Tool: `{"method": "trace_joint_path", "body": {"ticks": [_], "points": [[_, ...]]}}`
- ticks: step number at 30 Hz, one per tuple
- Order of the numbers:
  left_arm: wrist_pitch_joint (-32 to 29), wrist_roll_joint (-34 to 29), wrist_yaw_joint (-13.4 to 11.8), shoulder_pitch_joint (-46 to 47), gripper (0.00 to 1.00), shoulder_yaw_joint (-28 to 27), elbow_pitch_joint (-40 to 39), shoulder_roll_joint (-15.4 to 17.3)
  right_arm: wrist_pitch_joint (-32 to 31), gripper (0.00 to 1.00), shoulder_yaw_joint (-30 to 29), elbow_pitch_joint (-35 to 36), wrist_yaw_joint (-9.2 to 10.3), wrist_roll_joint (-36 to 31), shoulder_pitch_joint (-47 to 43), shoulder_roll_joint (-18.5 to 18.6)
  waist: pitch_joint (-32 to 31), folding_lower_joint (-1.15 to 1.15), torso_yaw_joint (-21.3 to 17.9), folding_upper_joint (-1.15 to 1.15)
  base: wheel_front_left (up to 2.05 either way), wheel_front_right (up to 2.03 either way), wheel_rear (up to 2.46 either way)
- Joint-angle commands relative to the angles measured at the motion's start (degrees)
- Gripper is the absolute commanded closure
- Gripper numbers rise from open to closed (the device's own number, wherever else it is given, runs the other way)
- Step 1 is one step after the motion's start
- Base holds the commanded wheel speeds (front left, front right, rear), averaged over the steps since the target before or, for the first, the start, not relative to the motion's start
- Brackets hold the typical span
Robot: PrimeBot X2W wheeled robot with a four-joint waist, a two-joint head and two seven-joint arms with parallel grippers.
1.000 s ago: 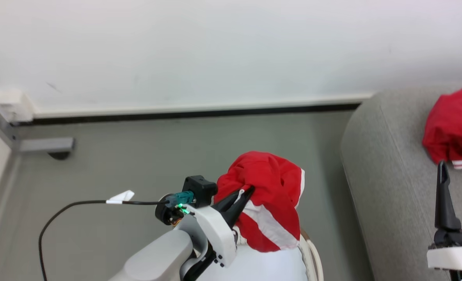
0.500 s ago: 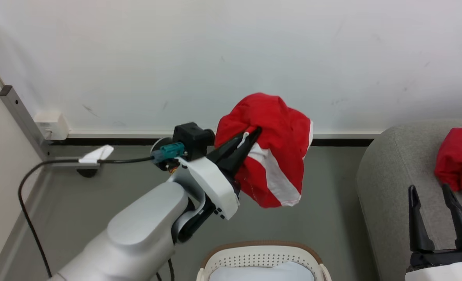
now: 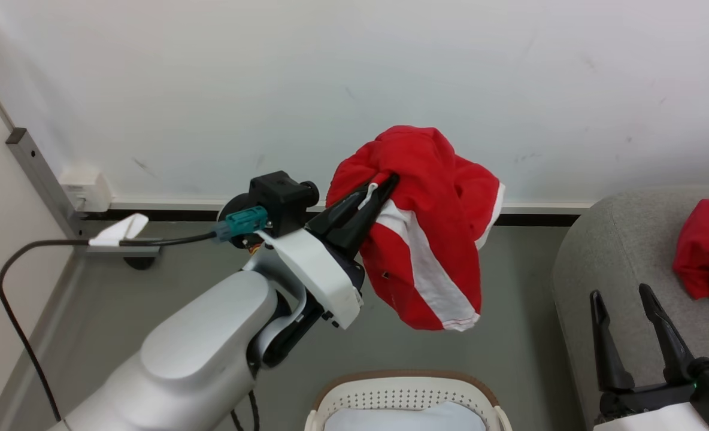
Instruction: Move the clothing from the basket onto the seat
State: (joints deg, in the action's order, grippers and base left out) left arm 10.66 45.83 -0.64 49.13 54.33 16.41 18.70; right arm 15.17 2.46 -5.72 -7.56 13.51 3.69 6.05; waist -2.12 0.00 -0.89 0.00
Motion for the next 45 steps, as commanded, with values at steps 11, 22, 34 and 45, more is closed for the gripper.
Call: {"method": "trace_joint_path", "body": {"ticks": [11, 22, 34, 45], "points": [[1.1, -0.1, -1.0, -1.5, 1.00, -0.4, -1.6, 1.0, 0.0, 0.00, 14.3, 1.8, 0.15, 6.1, 5.4, 6.1, 0.0, 0.00, 0.6, 0.00, 0.00, 0.00, 0.00], [1.1, 0.1, -0.3, -2.2, 1.00, 1.3, -1.0, -0.7, 0.0, 0.00, 30.6, -5.3, 0.15, 12.9, 15.5, 10.5, -0.6, 0.00, 3.3, 0.00, 0.00, 0.00, 0.00], [0.0, -0.3, 0.8, -1.6, 1.00, 3.9, -0.6, -3.0, 0.0, 0.00, 45.2, -19.0, 0.15, 27.2, 25.5, 11.7, -1.6, 0.00, 7.3, 0.00, 0.00, 0.00, 0.00], [-0.7, -0.2, 1.9, -1.2, 1.00, 5.9, 0.2, -5.4, 0.0, 0.00, 59.4, -26.6, 0.15, 38.3, 33.4, 11.6, -2.5, 0.00, 11.3, 0.00, 0.00, 0.00, 0.00]]}}
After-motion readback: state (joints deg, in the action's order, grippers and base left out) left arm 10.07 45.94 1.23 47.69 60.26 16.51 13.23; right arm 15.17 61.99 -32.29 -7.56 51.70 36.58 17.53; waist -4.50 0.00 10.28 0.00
